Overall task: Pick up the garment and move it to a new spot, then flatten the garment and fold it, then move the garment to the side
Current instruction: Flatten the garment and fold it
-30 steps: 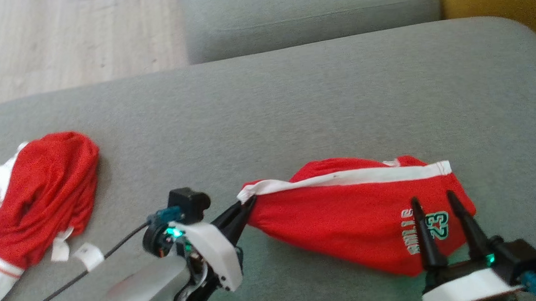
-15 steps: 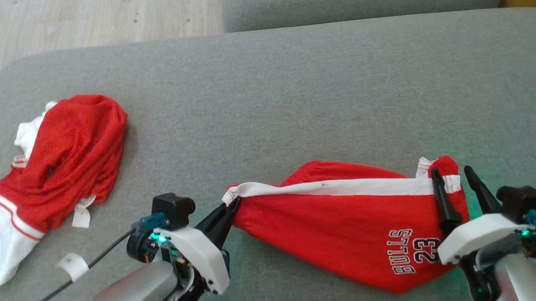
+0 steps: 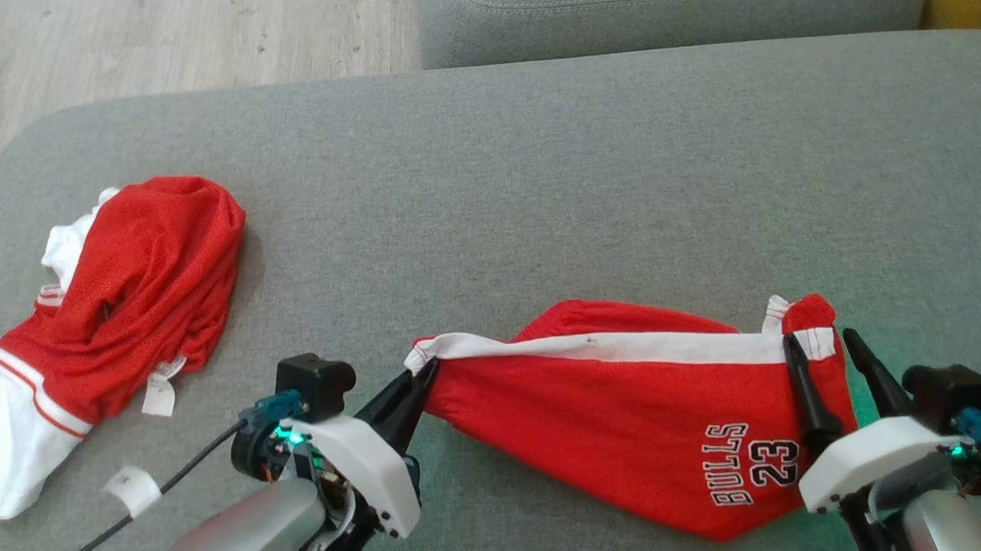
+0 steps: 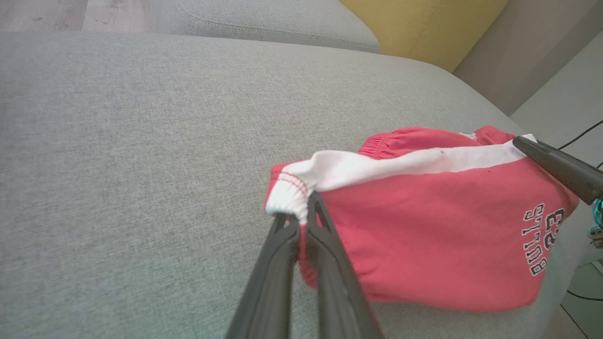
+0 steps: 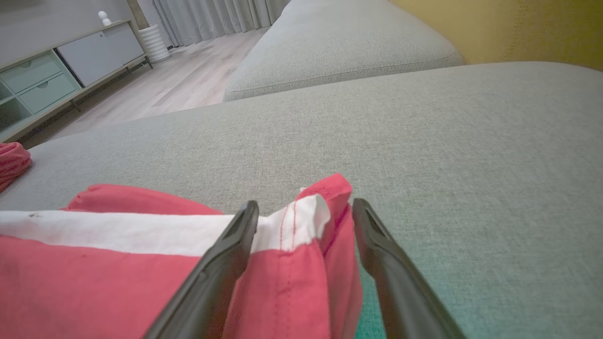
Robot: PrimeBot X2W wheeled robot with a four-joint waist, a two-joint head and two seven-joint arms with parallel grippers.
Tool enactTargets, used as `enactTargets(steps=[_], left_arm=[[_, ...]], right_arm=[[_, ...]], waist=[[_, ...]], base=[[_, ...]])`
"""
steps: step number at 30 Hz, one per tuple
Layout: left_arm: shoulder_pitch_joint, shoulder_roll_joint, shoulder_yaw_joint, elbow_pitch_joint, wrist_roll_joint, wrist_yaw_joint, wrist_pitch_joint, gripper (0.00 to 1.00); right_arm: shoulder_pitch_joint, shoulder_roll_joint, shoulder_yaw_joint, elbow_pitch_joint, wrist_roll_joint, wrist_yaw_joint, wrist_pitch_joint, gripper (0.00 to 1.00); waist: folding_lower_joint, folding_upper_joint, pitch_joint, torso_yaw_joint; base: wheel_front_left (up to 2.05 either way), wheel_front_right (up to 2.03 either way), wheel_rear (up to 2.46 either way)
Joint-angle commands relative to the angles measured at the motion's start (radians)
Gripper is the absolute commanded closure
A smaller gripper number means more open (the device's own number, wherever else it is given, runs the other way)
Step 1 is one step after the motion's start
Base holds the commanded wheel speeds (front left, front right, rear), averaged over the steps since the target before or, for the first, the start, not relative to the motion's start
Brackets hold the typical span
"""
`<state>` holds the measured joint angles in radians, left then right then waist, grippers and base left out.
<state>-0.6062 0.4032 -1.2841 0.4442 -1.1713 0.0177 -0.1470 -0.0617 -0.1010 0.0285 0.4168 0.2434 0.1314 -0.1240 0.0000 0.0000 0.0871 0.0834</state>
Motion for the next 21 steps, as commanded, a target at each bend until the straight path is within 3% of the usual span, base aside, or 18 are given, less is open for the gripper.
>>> enactTargets(steps=[1,4,5,7,8,16,21], left_arm=[[-0.028,0.022,0.048,-0.013,-0.007,0.002,-0.012,1.00],[-0.028,0.020,0.047,-0.012,-0.007,0.000,-0.010,1.00],[-0.027,0.020,0.046,-0.011,-0.008,-0.001,-0.010,1.00],[-0.026,0.018,0.046,-0.010,-0.008,-0.003,-0.009,1.00],[-0.026,0.017,0.045,-0.009,-0.008,-0.004,-0.008,1.00],[-0.017,0.011,0.046,-0.005,-0.008,-0.006,-0.018,1.00],[-0.063,0.015,0.072,-0.014,0.014,-0.013,-0.054,1.00]], right_arm=[[-0.011,-0.002,0.027,-0.039,-0.006,-0.001,-0.001,0.01],[-0.004,-0.004,0.030,-0.049,-0.004,-0.001,0.003,0.51],[-0.003,-0.005,0.030,-0.050,-0.005,-0.001,0.004,0.55],[-0.002,-0.006,0.031,-0.052,-0.005,-0.001,0.006,0.90],[-0.002,-0.006,0.035,-0.053,-0.004,-0.001,0.009,1.00],[0.005,-0.015,0.045,-0.058,0.006,-0.001,0.014,1.00],[-0.032,-0.023,-0.011,-0.117,-0.012,-0.001,-0.028,1.00]], waist=[[0.0000,0.0000,-0.002,0.000],[0.0000,0.0000,-0.006,0.002],[0.0000,0.0000,-0.007,0.003],[0.0000,0.0000,-0.010,0.004],[0.0000,0.0000,-0.011,0.005],[0.0000,0.0000,-0.026,0.011],[0.0000,0.0000,-0.021,0.005]], base=[[0.00,0.00,0.00],[0.00,0.00,0.00],[0.00,0.00,0.00],[0.00,0.00,0.00],[0.00,0.00,0.00],[0.00,0.00,0.00],[0.00,0.00,0.00]])
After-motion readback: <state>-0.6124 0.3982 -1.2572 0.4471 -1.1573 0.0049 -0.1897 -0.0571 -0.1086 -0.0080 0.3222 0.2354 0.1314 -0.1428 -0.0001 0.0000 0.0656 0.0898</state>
